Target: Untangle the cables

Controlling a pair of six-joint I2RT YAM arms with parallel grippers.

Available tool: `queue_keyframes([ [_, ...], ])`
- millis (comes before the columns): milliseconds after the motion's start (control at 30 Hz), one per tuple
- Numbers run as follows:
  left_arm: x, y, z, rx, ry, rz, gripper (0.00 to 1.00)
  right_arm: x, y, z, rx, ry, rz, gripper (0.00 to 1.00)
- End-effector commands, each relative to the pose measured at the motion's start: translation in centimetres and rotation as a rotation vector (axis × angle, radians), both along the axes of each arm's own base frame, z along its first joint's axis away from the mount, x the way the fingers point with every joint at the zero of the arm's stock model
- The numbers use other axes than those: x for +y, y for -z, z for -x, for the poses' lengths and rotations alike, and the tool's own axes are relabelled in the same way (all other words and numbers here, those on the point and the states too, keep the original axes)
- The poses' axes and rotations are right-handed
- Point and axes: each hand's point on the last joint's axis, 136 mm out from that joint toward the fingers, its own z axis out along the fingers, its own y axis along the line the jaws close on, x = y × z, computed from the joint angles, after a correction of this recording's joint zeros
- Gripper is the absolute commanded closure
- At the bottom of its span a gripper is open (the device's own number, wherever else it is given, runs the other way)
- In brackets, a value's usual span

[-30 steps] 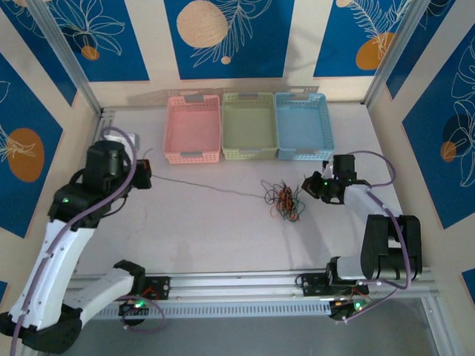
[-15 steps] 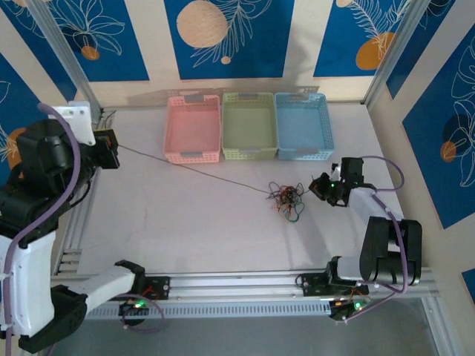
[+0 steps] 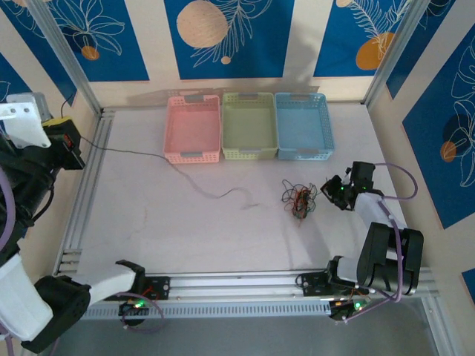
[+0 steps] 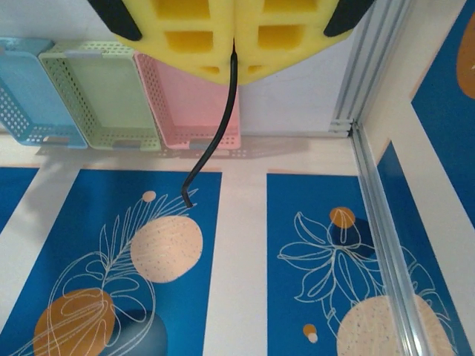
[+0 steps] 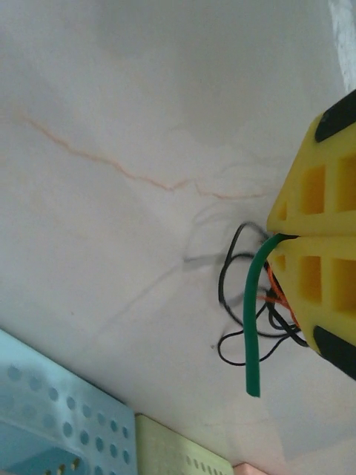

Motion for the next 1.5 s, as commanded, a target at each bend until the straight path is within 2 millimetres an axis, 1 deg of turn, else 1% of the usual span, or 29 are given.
queue_keyframes([
  [0, 0.8, -0.4, 0.3, -0.017, -0.034, -0.025, 1.0, -1.0, 0.4, 0.5, 0.013, 0.061, 0.003, 1.0],
  [67, 0.4, -0.2, 0.0, -0.01, -0.02, -0.023, 1.0, -1.0, 0.3, 0.4, 0.003, 0.06, -0.008, 1.0],
  [100, -0.2, 0.2, -0.5, 0.001, 0.005, -0.019, 1.0, -0.6, 0.3, 0.2, -0.004, 0.045, -0.018, 1.0],
  [167, -1.9, 1.5, -1.8, 0.041, 0.074, -0.002, 1.0, -0.2, 0.4, 0.2, -0.003, 0.029, -0.025, 1.0],
  [233, -4.2, 3.8, -3.3, 0.101, 0.159, 0.029, 1.0, 0.1, 0.4, 0.1, -0.009, 0.018, -0.038, 1.0],
  [300, -6.4, 5.6, -4.5, 0.143, 0.249, 0.068, 1.0, 0.5, 0.3, 0.0, -0.018, 0.004, -0.052, 1.0],
  [367, -8.0, 6.6, -5.3, 0.168, 0.32, 0.095, 1.0, 0.7, 0.2, 0.0, -0.019, -0.007, -0.051, 1.0],
  [400, -8.6, 6.7, -5.6, 0.173, 0.344, 0.103, 1.0, 0.9, 0.2, 0.0, -0.019, -0.015, -0.054, 1.0],
  [467, -9.1, 6.5, -6.3, 0.173, 0.356, 0.11, 1.0, 1.3, 0.3, 0.0, -0.017, -0.031, -0.059, 1.0],
  [533, -9.3, 5.4, -6.7, 0.144, 0.362, 0.111, 1.0, 1.6, 0.5, 0.0, -0.015, -0.042, -0.063, 1.0],
  [667, -10.0, 2.6, -8.0, 0.085, 0.379, 0.117, 1.0, 1.9, 0.7, -0.1, -0.013, -0.051, -0.073, 1.0],
  [700, -10.2, 1.6, -8.1, 0.061, 0.388, 0.123, 1.0, 2.0, 0.7, -0.1, -0.013, -0.053, -0.075, 1.0],
  [800, -11.3, -0.3, -8.5, 0.01, 0.441, 0.157, 1.0, 2.1, 0.5, 0.0, -0.016, -0.057, -0.075, 1.0],
  [833, -11.6, -0.6, -8.6, 0.003, 0.458, 0.167, 1.0, 2.0, 0.5, 0.0, -0.016, -0.056, -0.074, 1.0],
  [900, -12.3, -0.2, -9.0, 0.016, 0.485, 0.185, 1.0, 2.1, 0.5, 0.1, -0.017, -0.059, -0.072, 1.0],
  [1067, -12.8, 2.8, -10.2, 0.085, 0.481, 0.199, 1.0, 2.2, 0.4, 0.1, -0.019, -0.064, -0.078, 1.0],
  [1167, -13.8, 4.7, -10.6, 0.139, 0.517, 0.217, 1.0, 2.3, 0.4, 0.0, -0.017, -0.069, -0.081, 1.0],
  [1233, -14.6, 6.6, -10.8, 0.19, 0.55, 0.233, 1.0, 2.3, 0.4, 0.0, -0.017, -0.07, -0.081, 1.0],
  [1367, -16.3, 13.0, -11.8, 0.331, 0.586, 0.295, 1.0, 2.4, 0.3, 0.1, -0.018, -0.074, -0.074, 1.0],
  [1467, -18.7, 19.5, -12.0, 0.459, 0.623, 0.329, 1.0, 2.5, 0.2, 0.1, -0.017, -0.083, -0.059, 1.0],
])
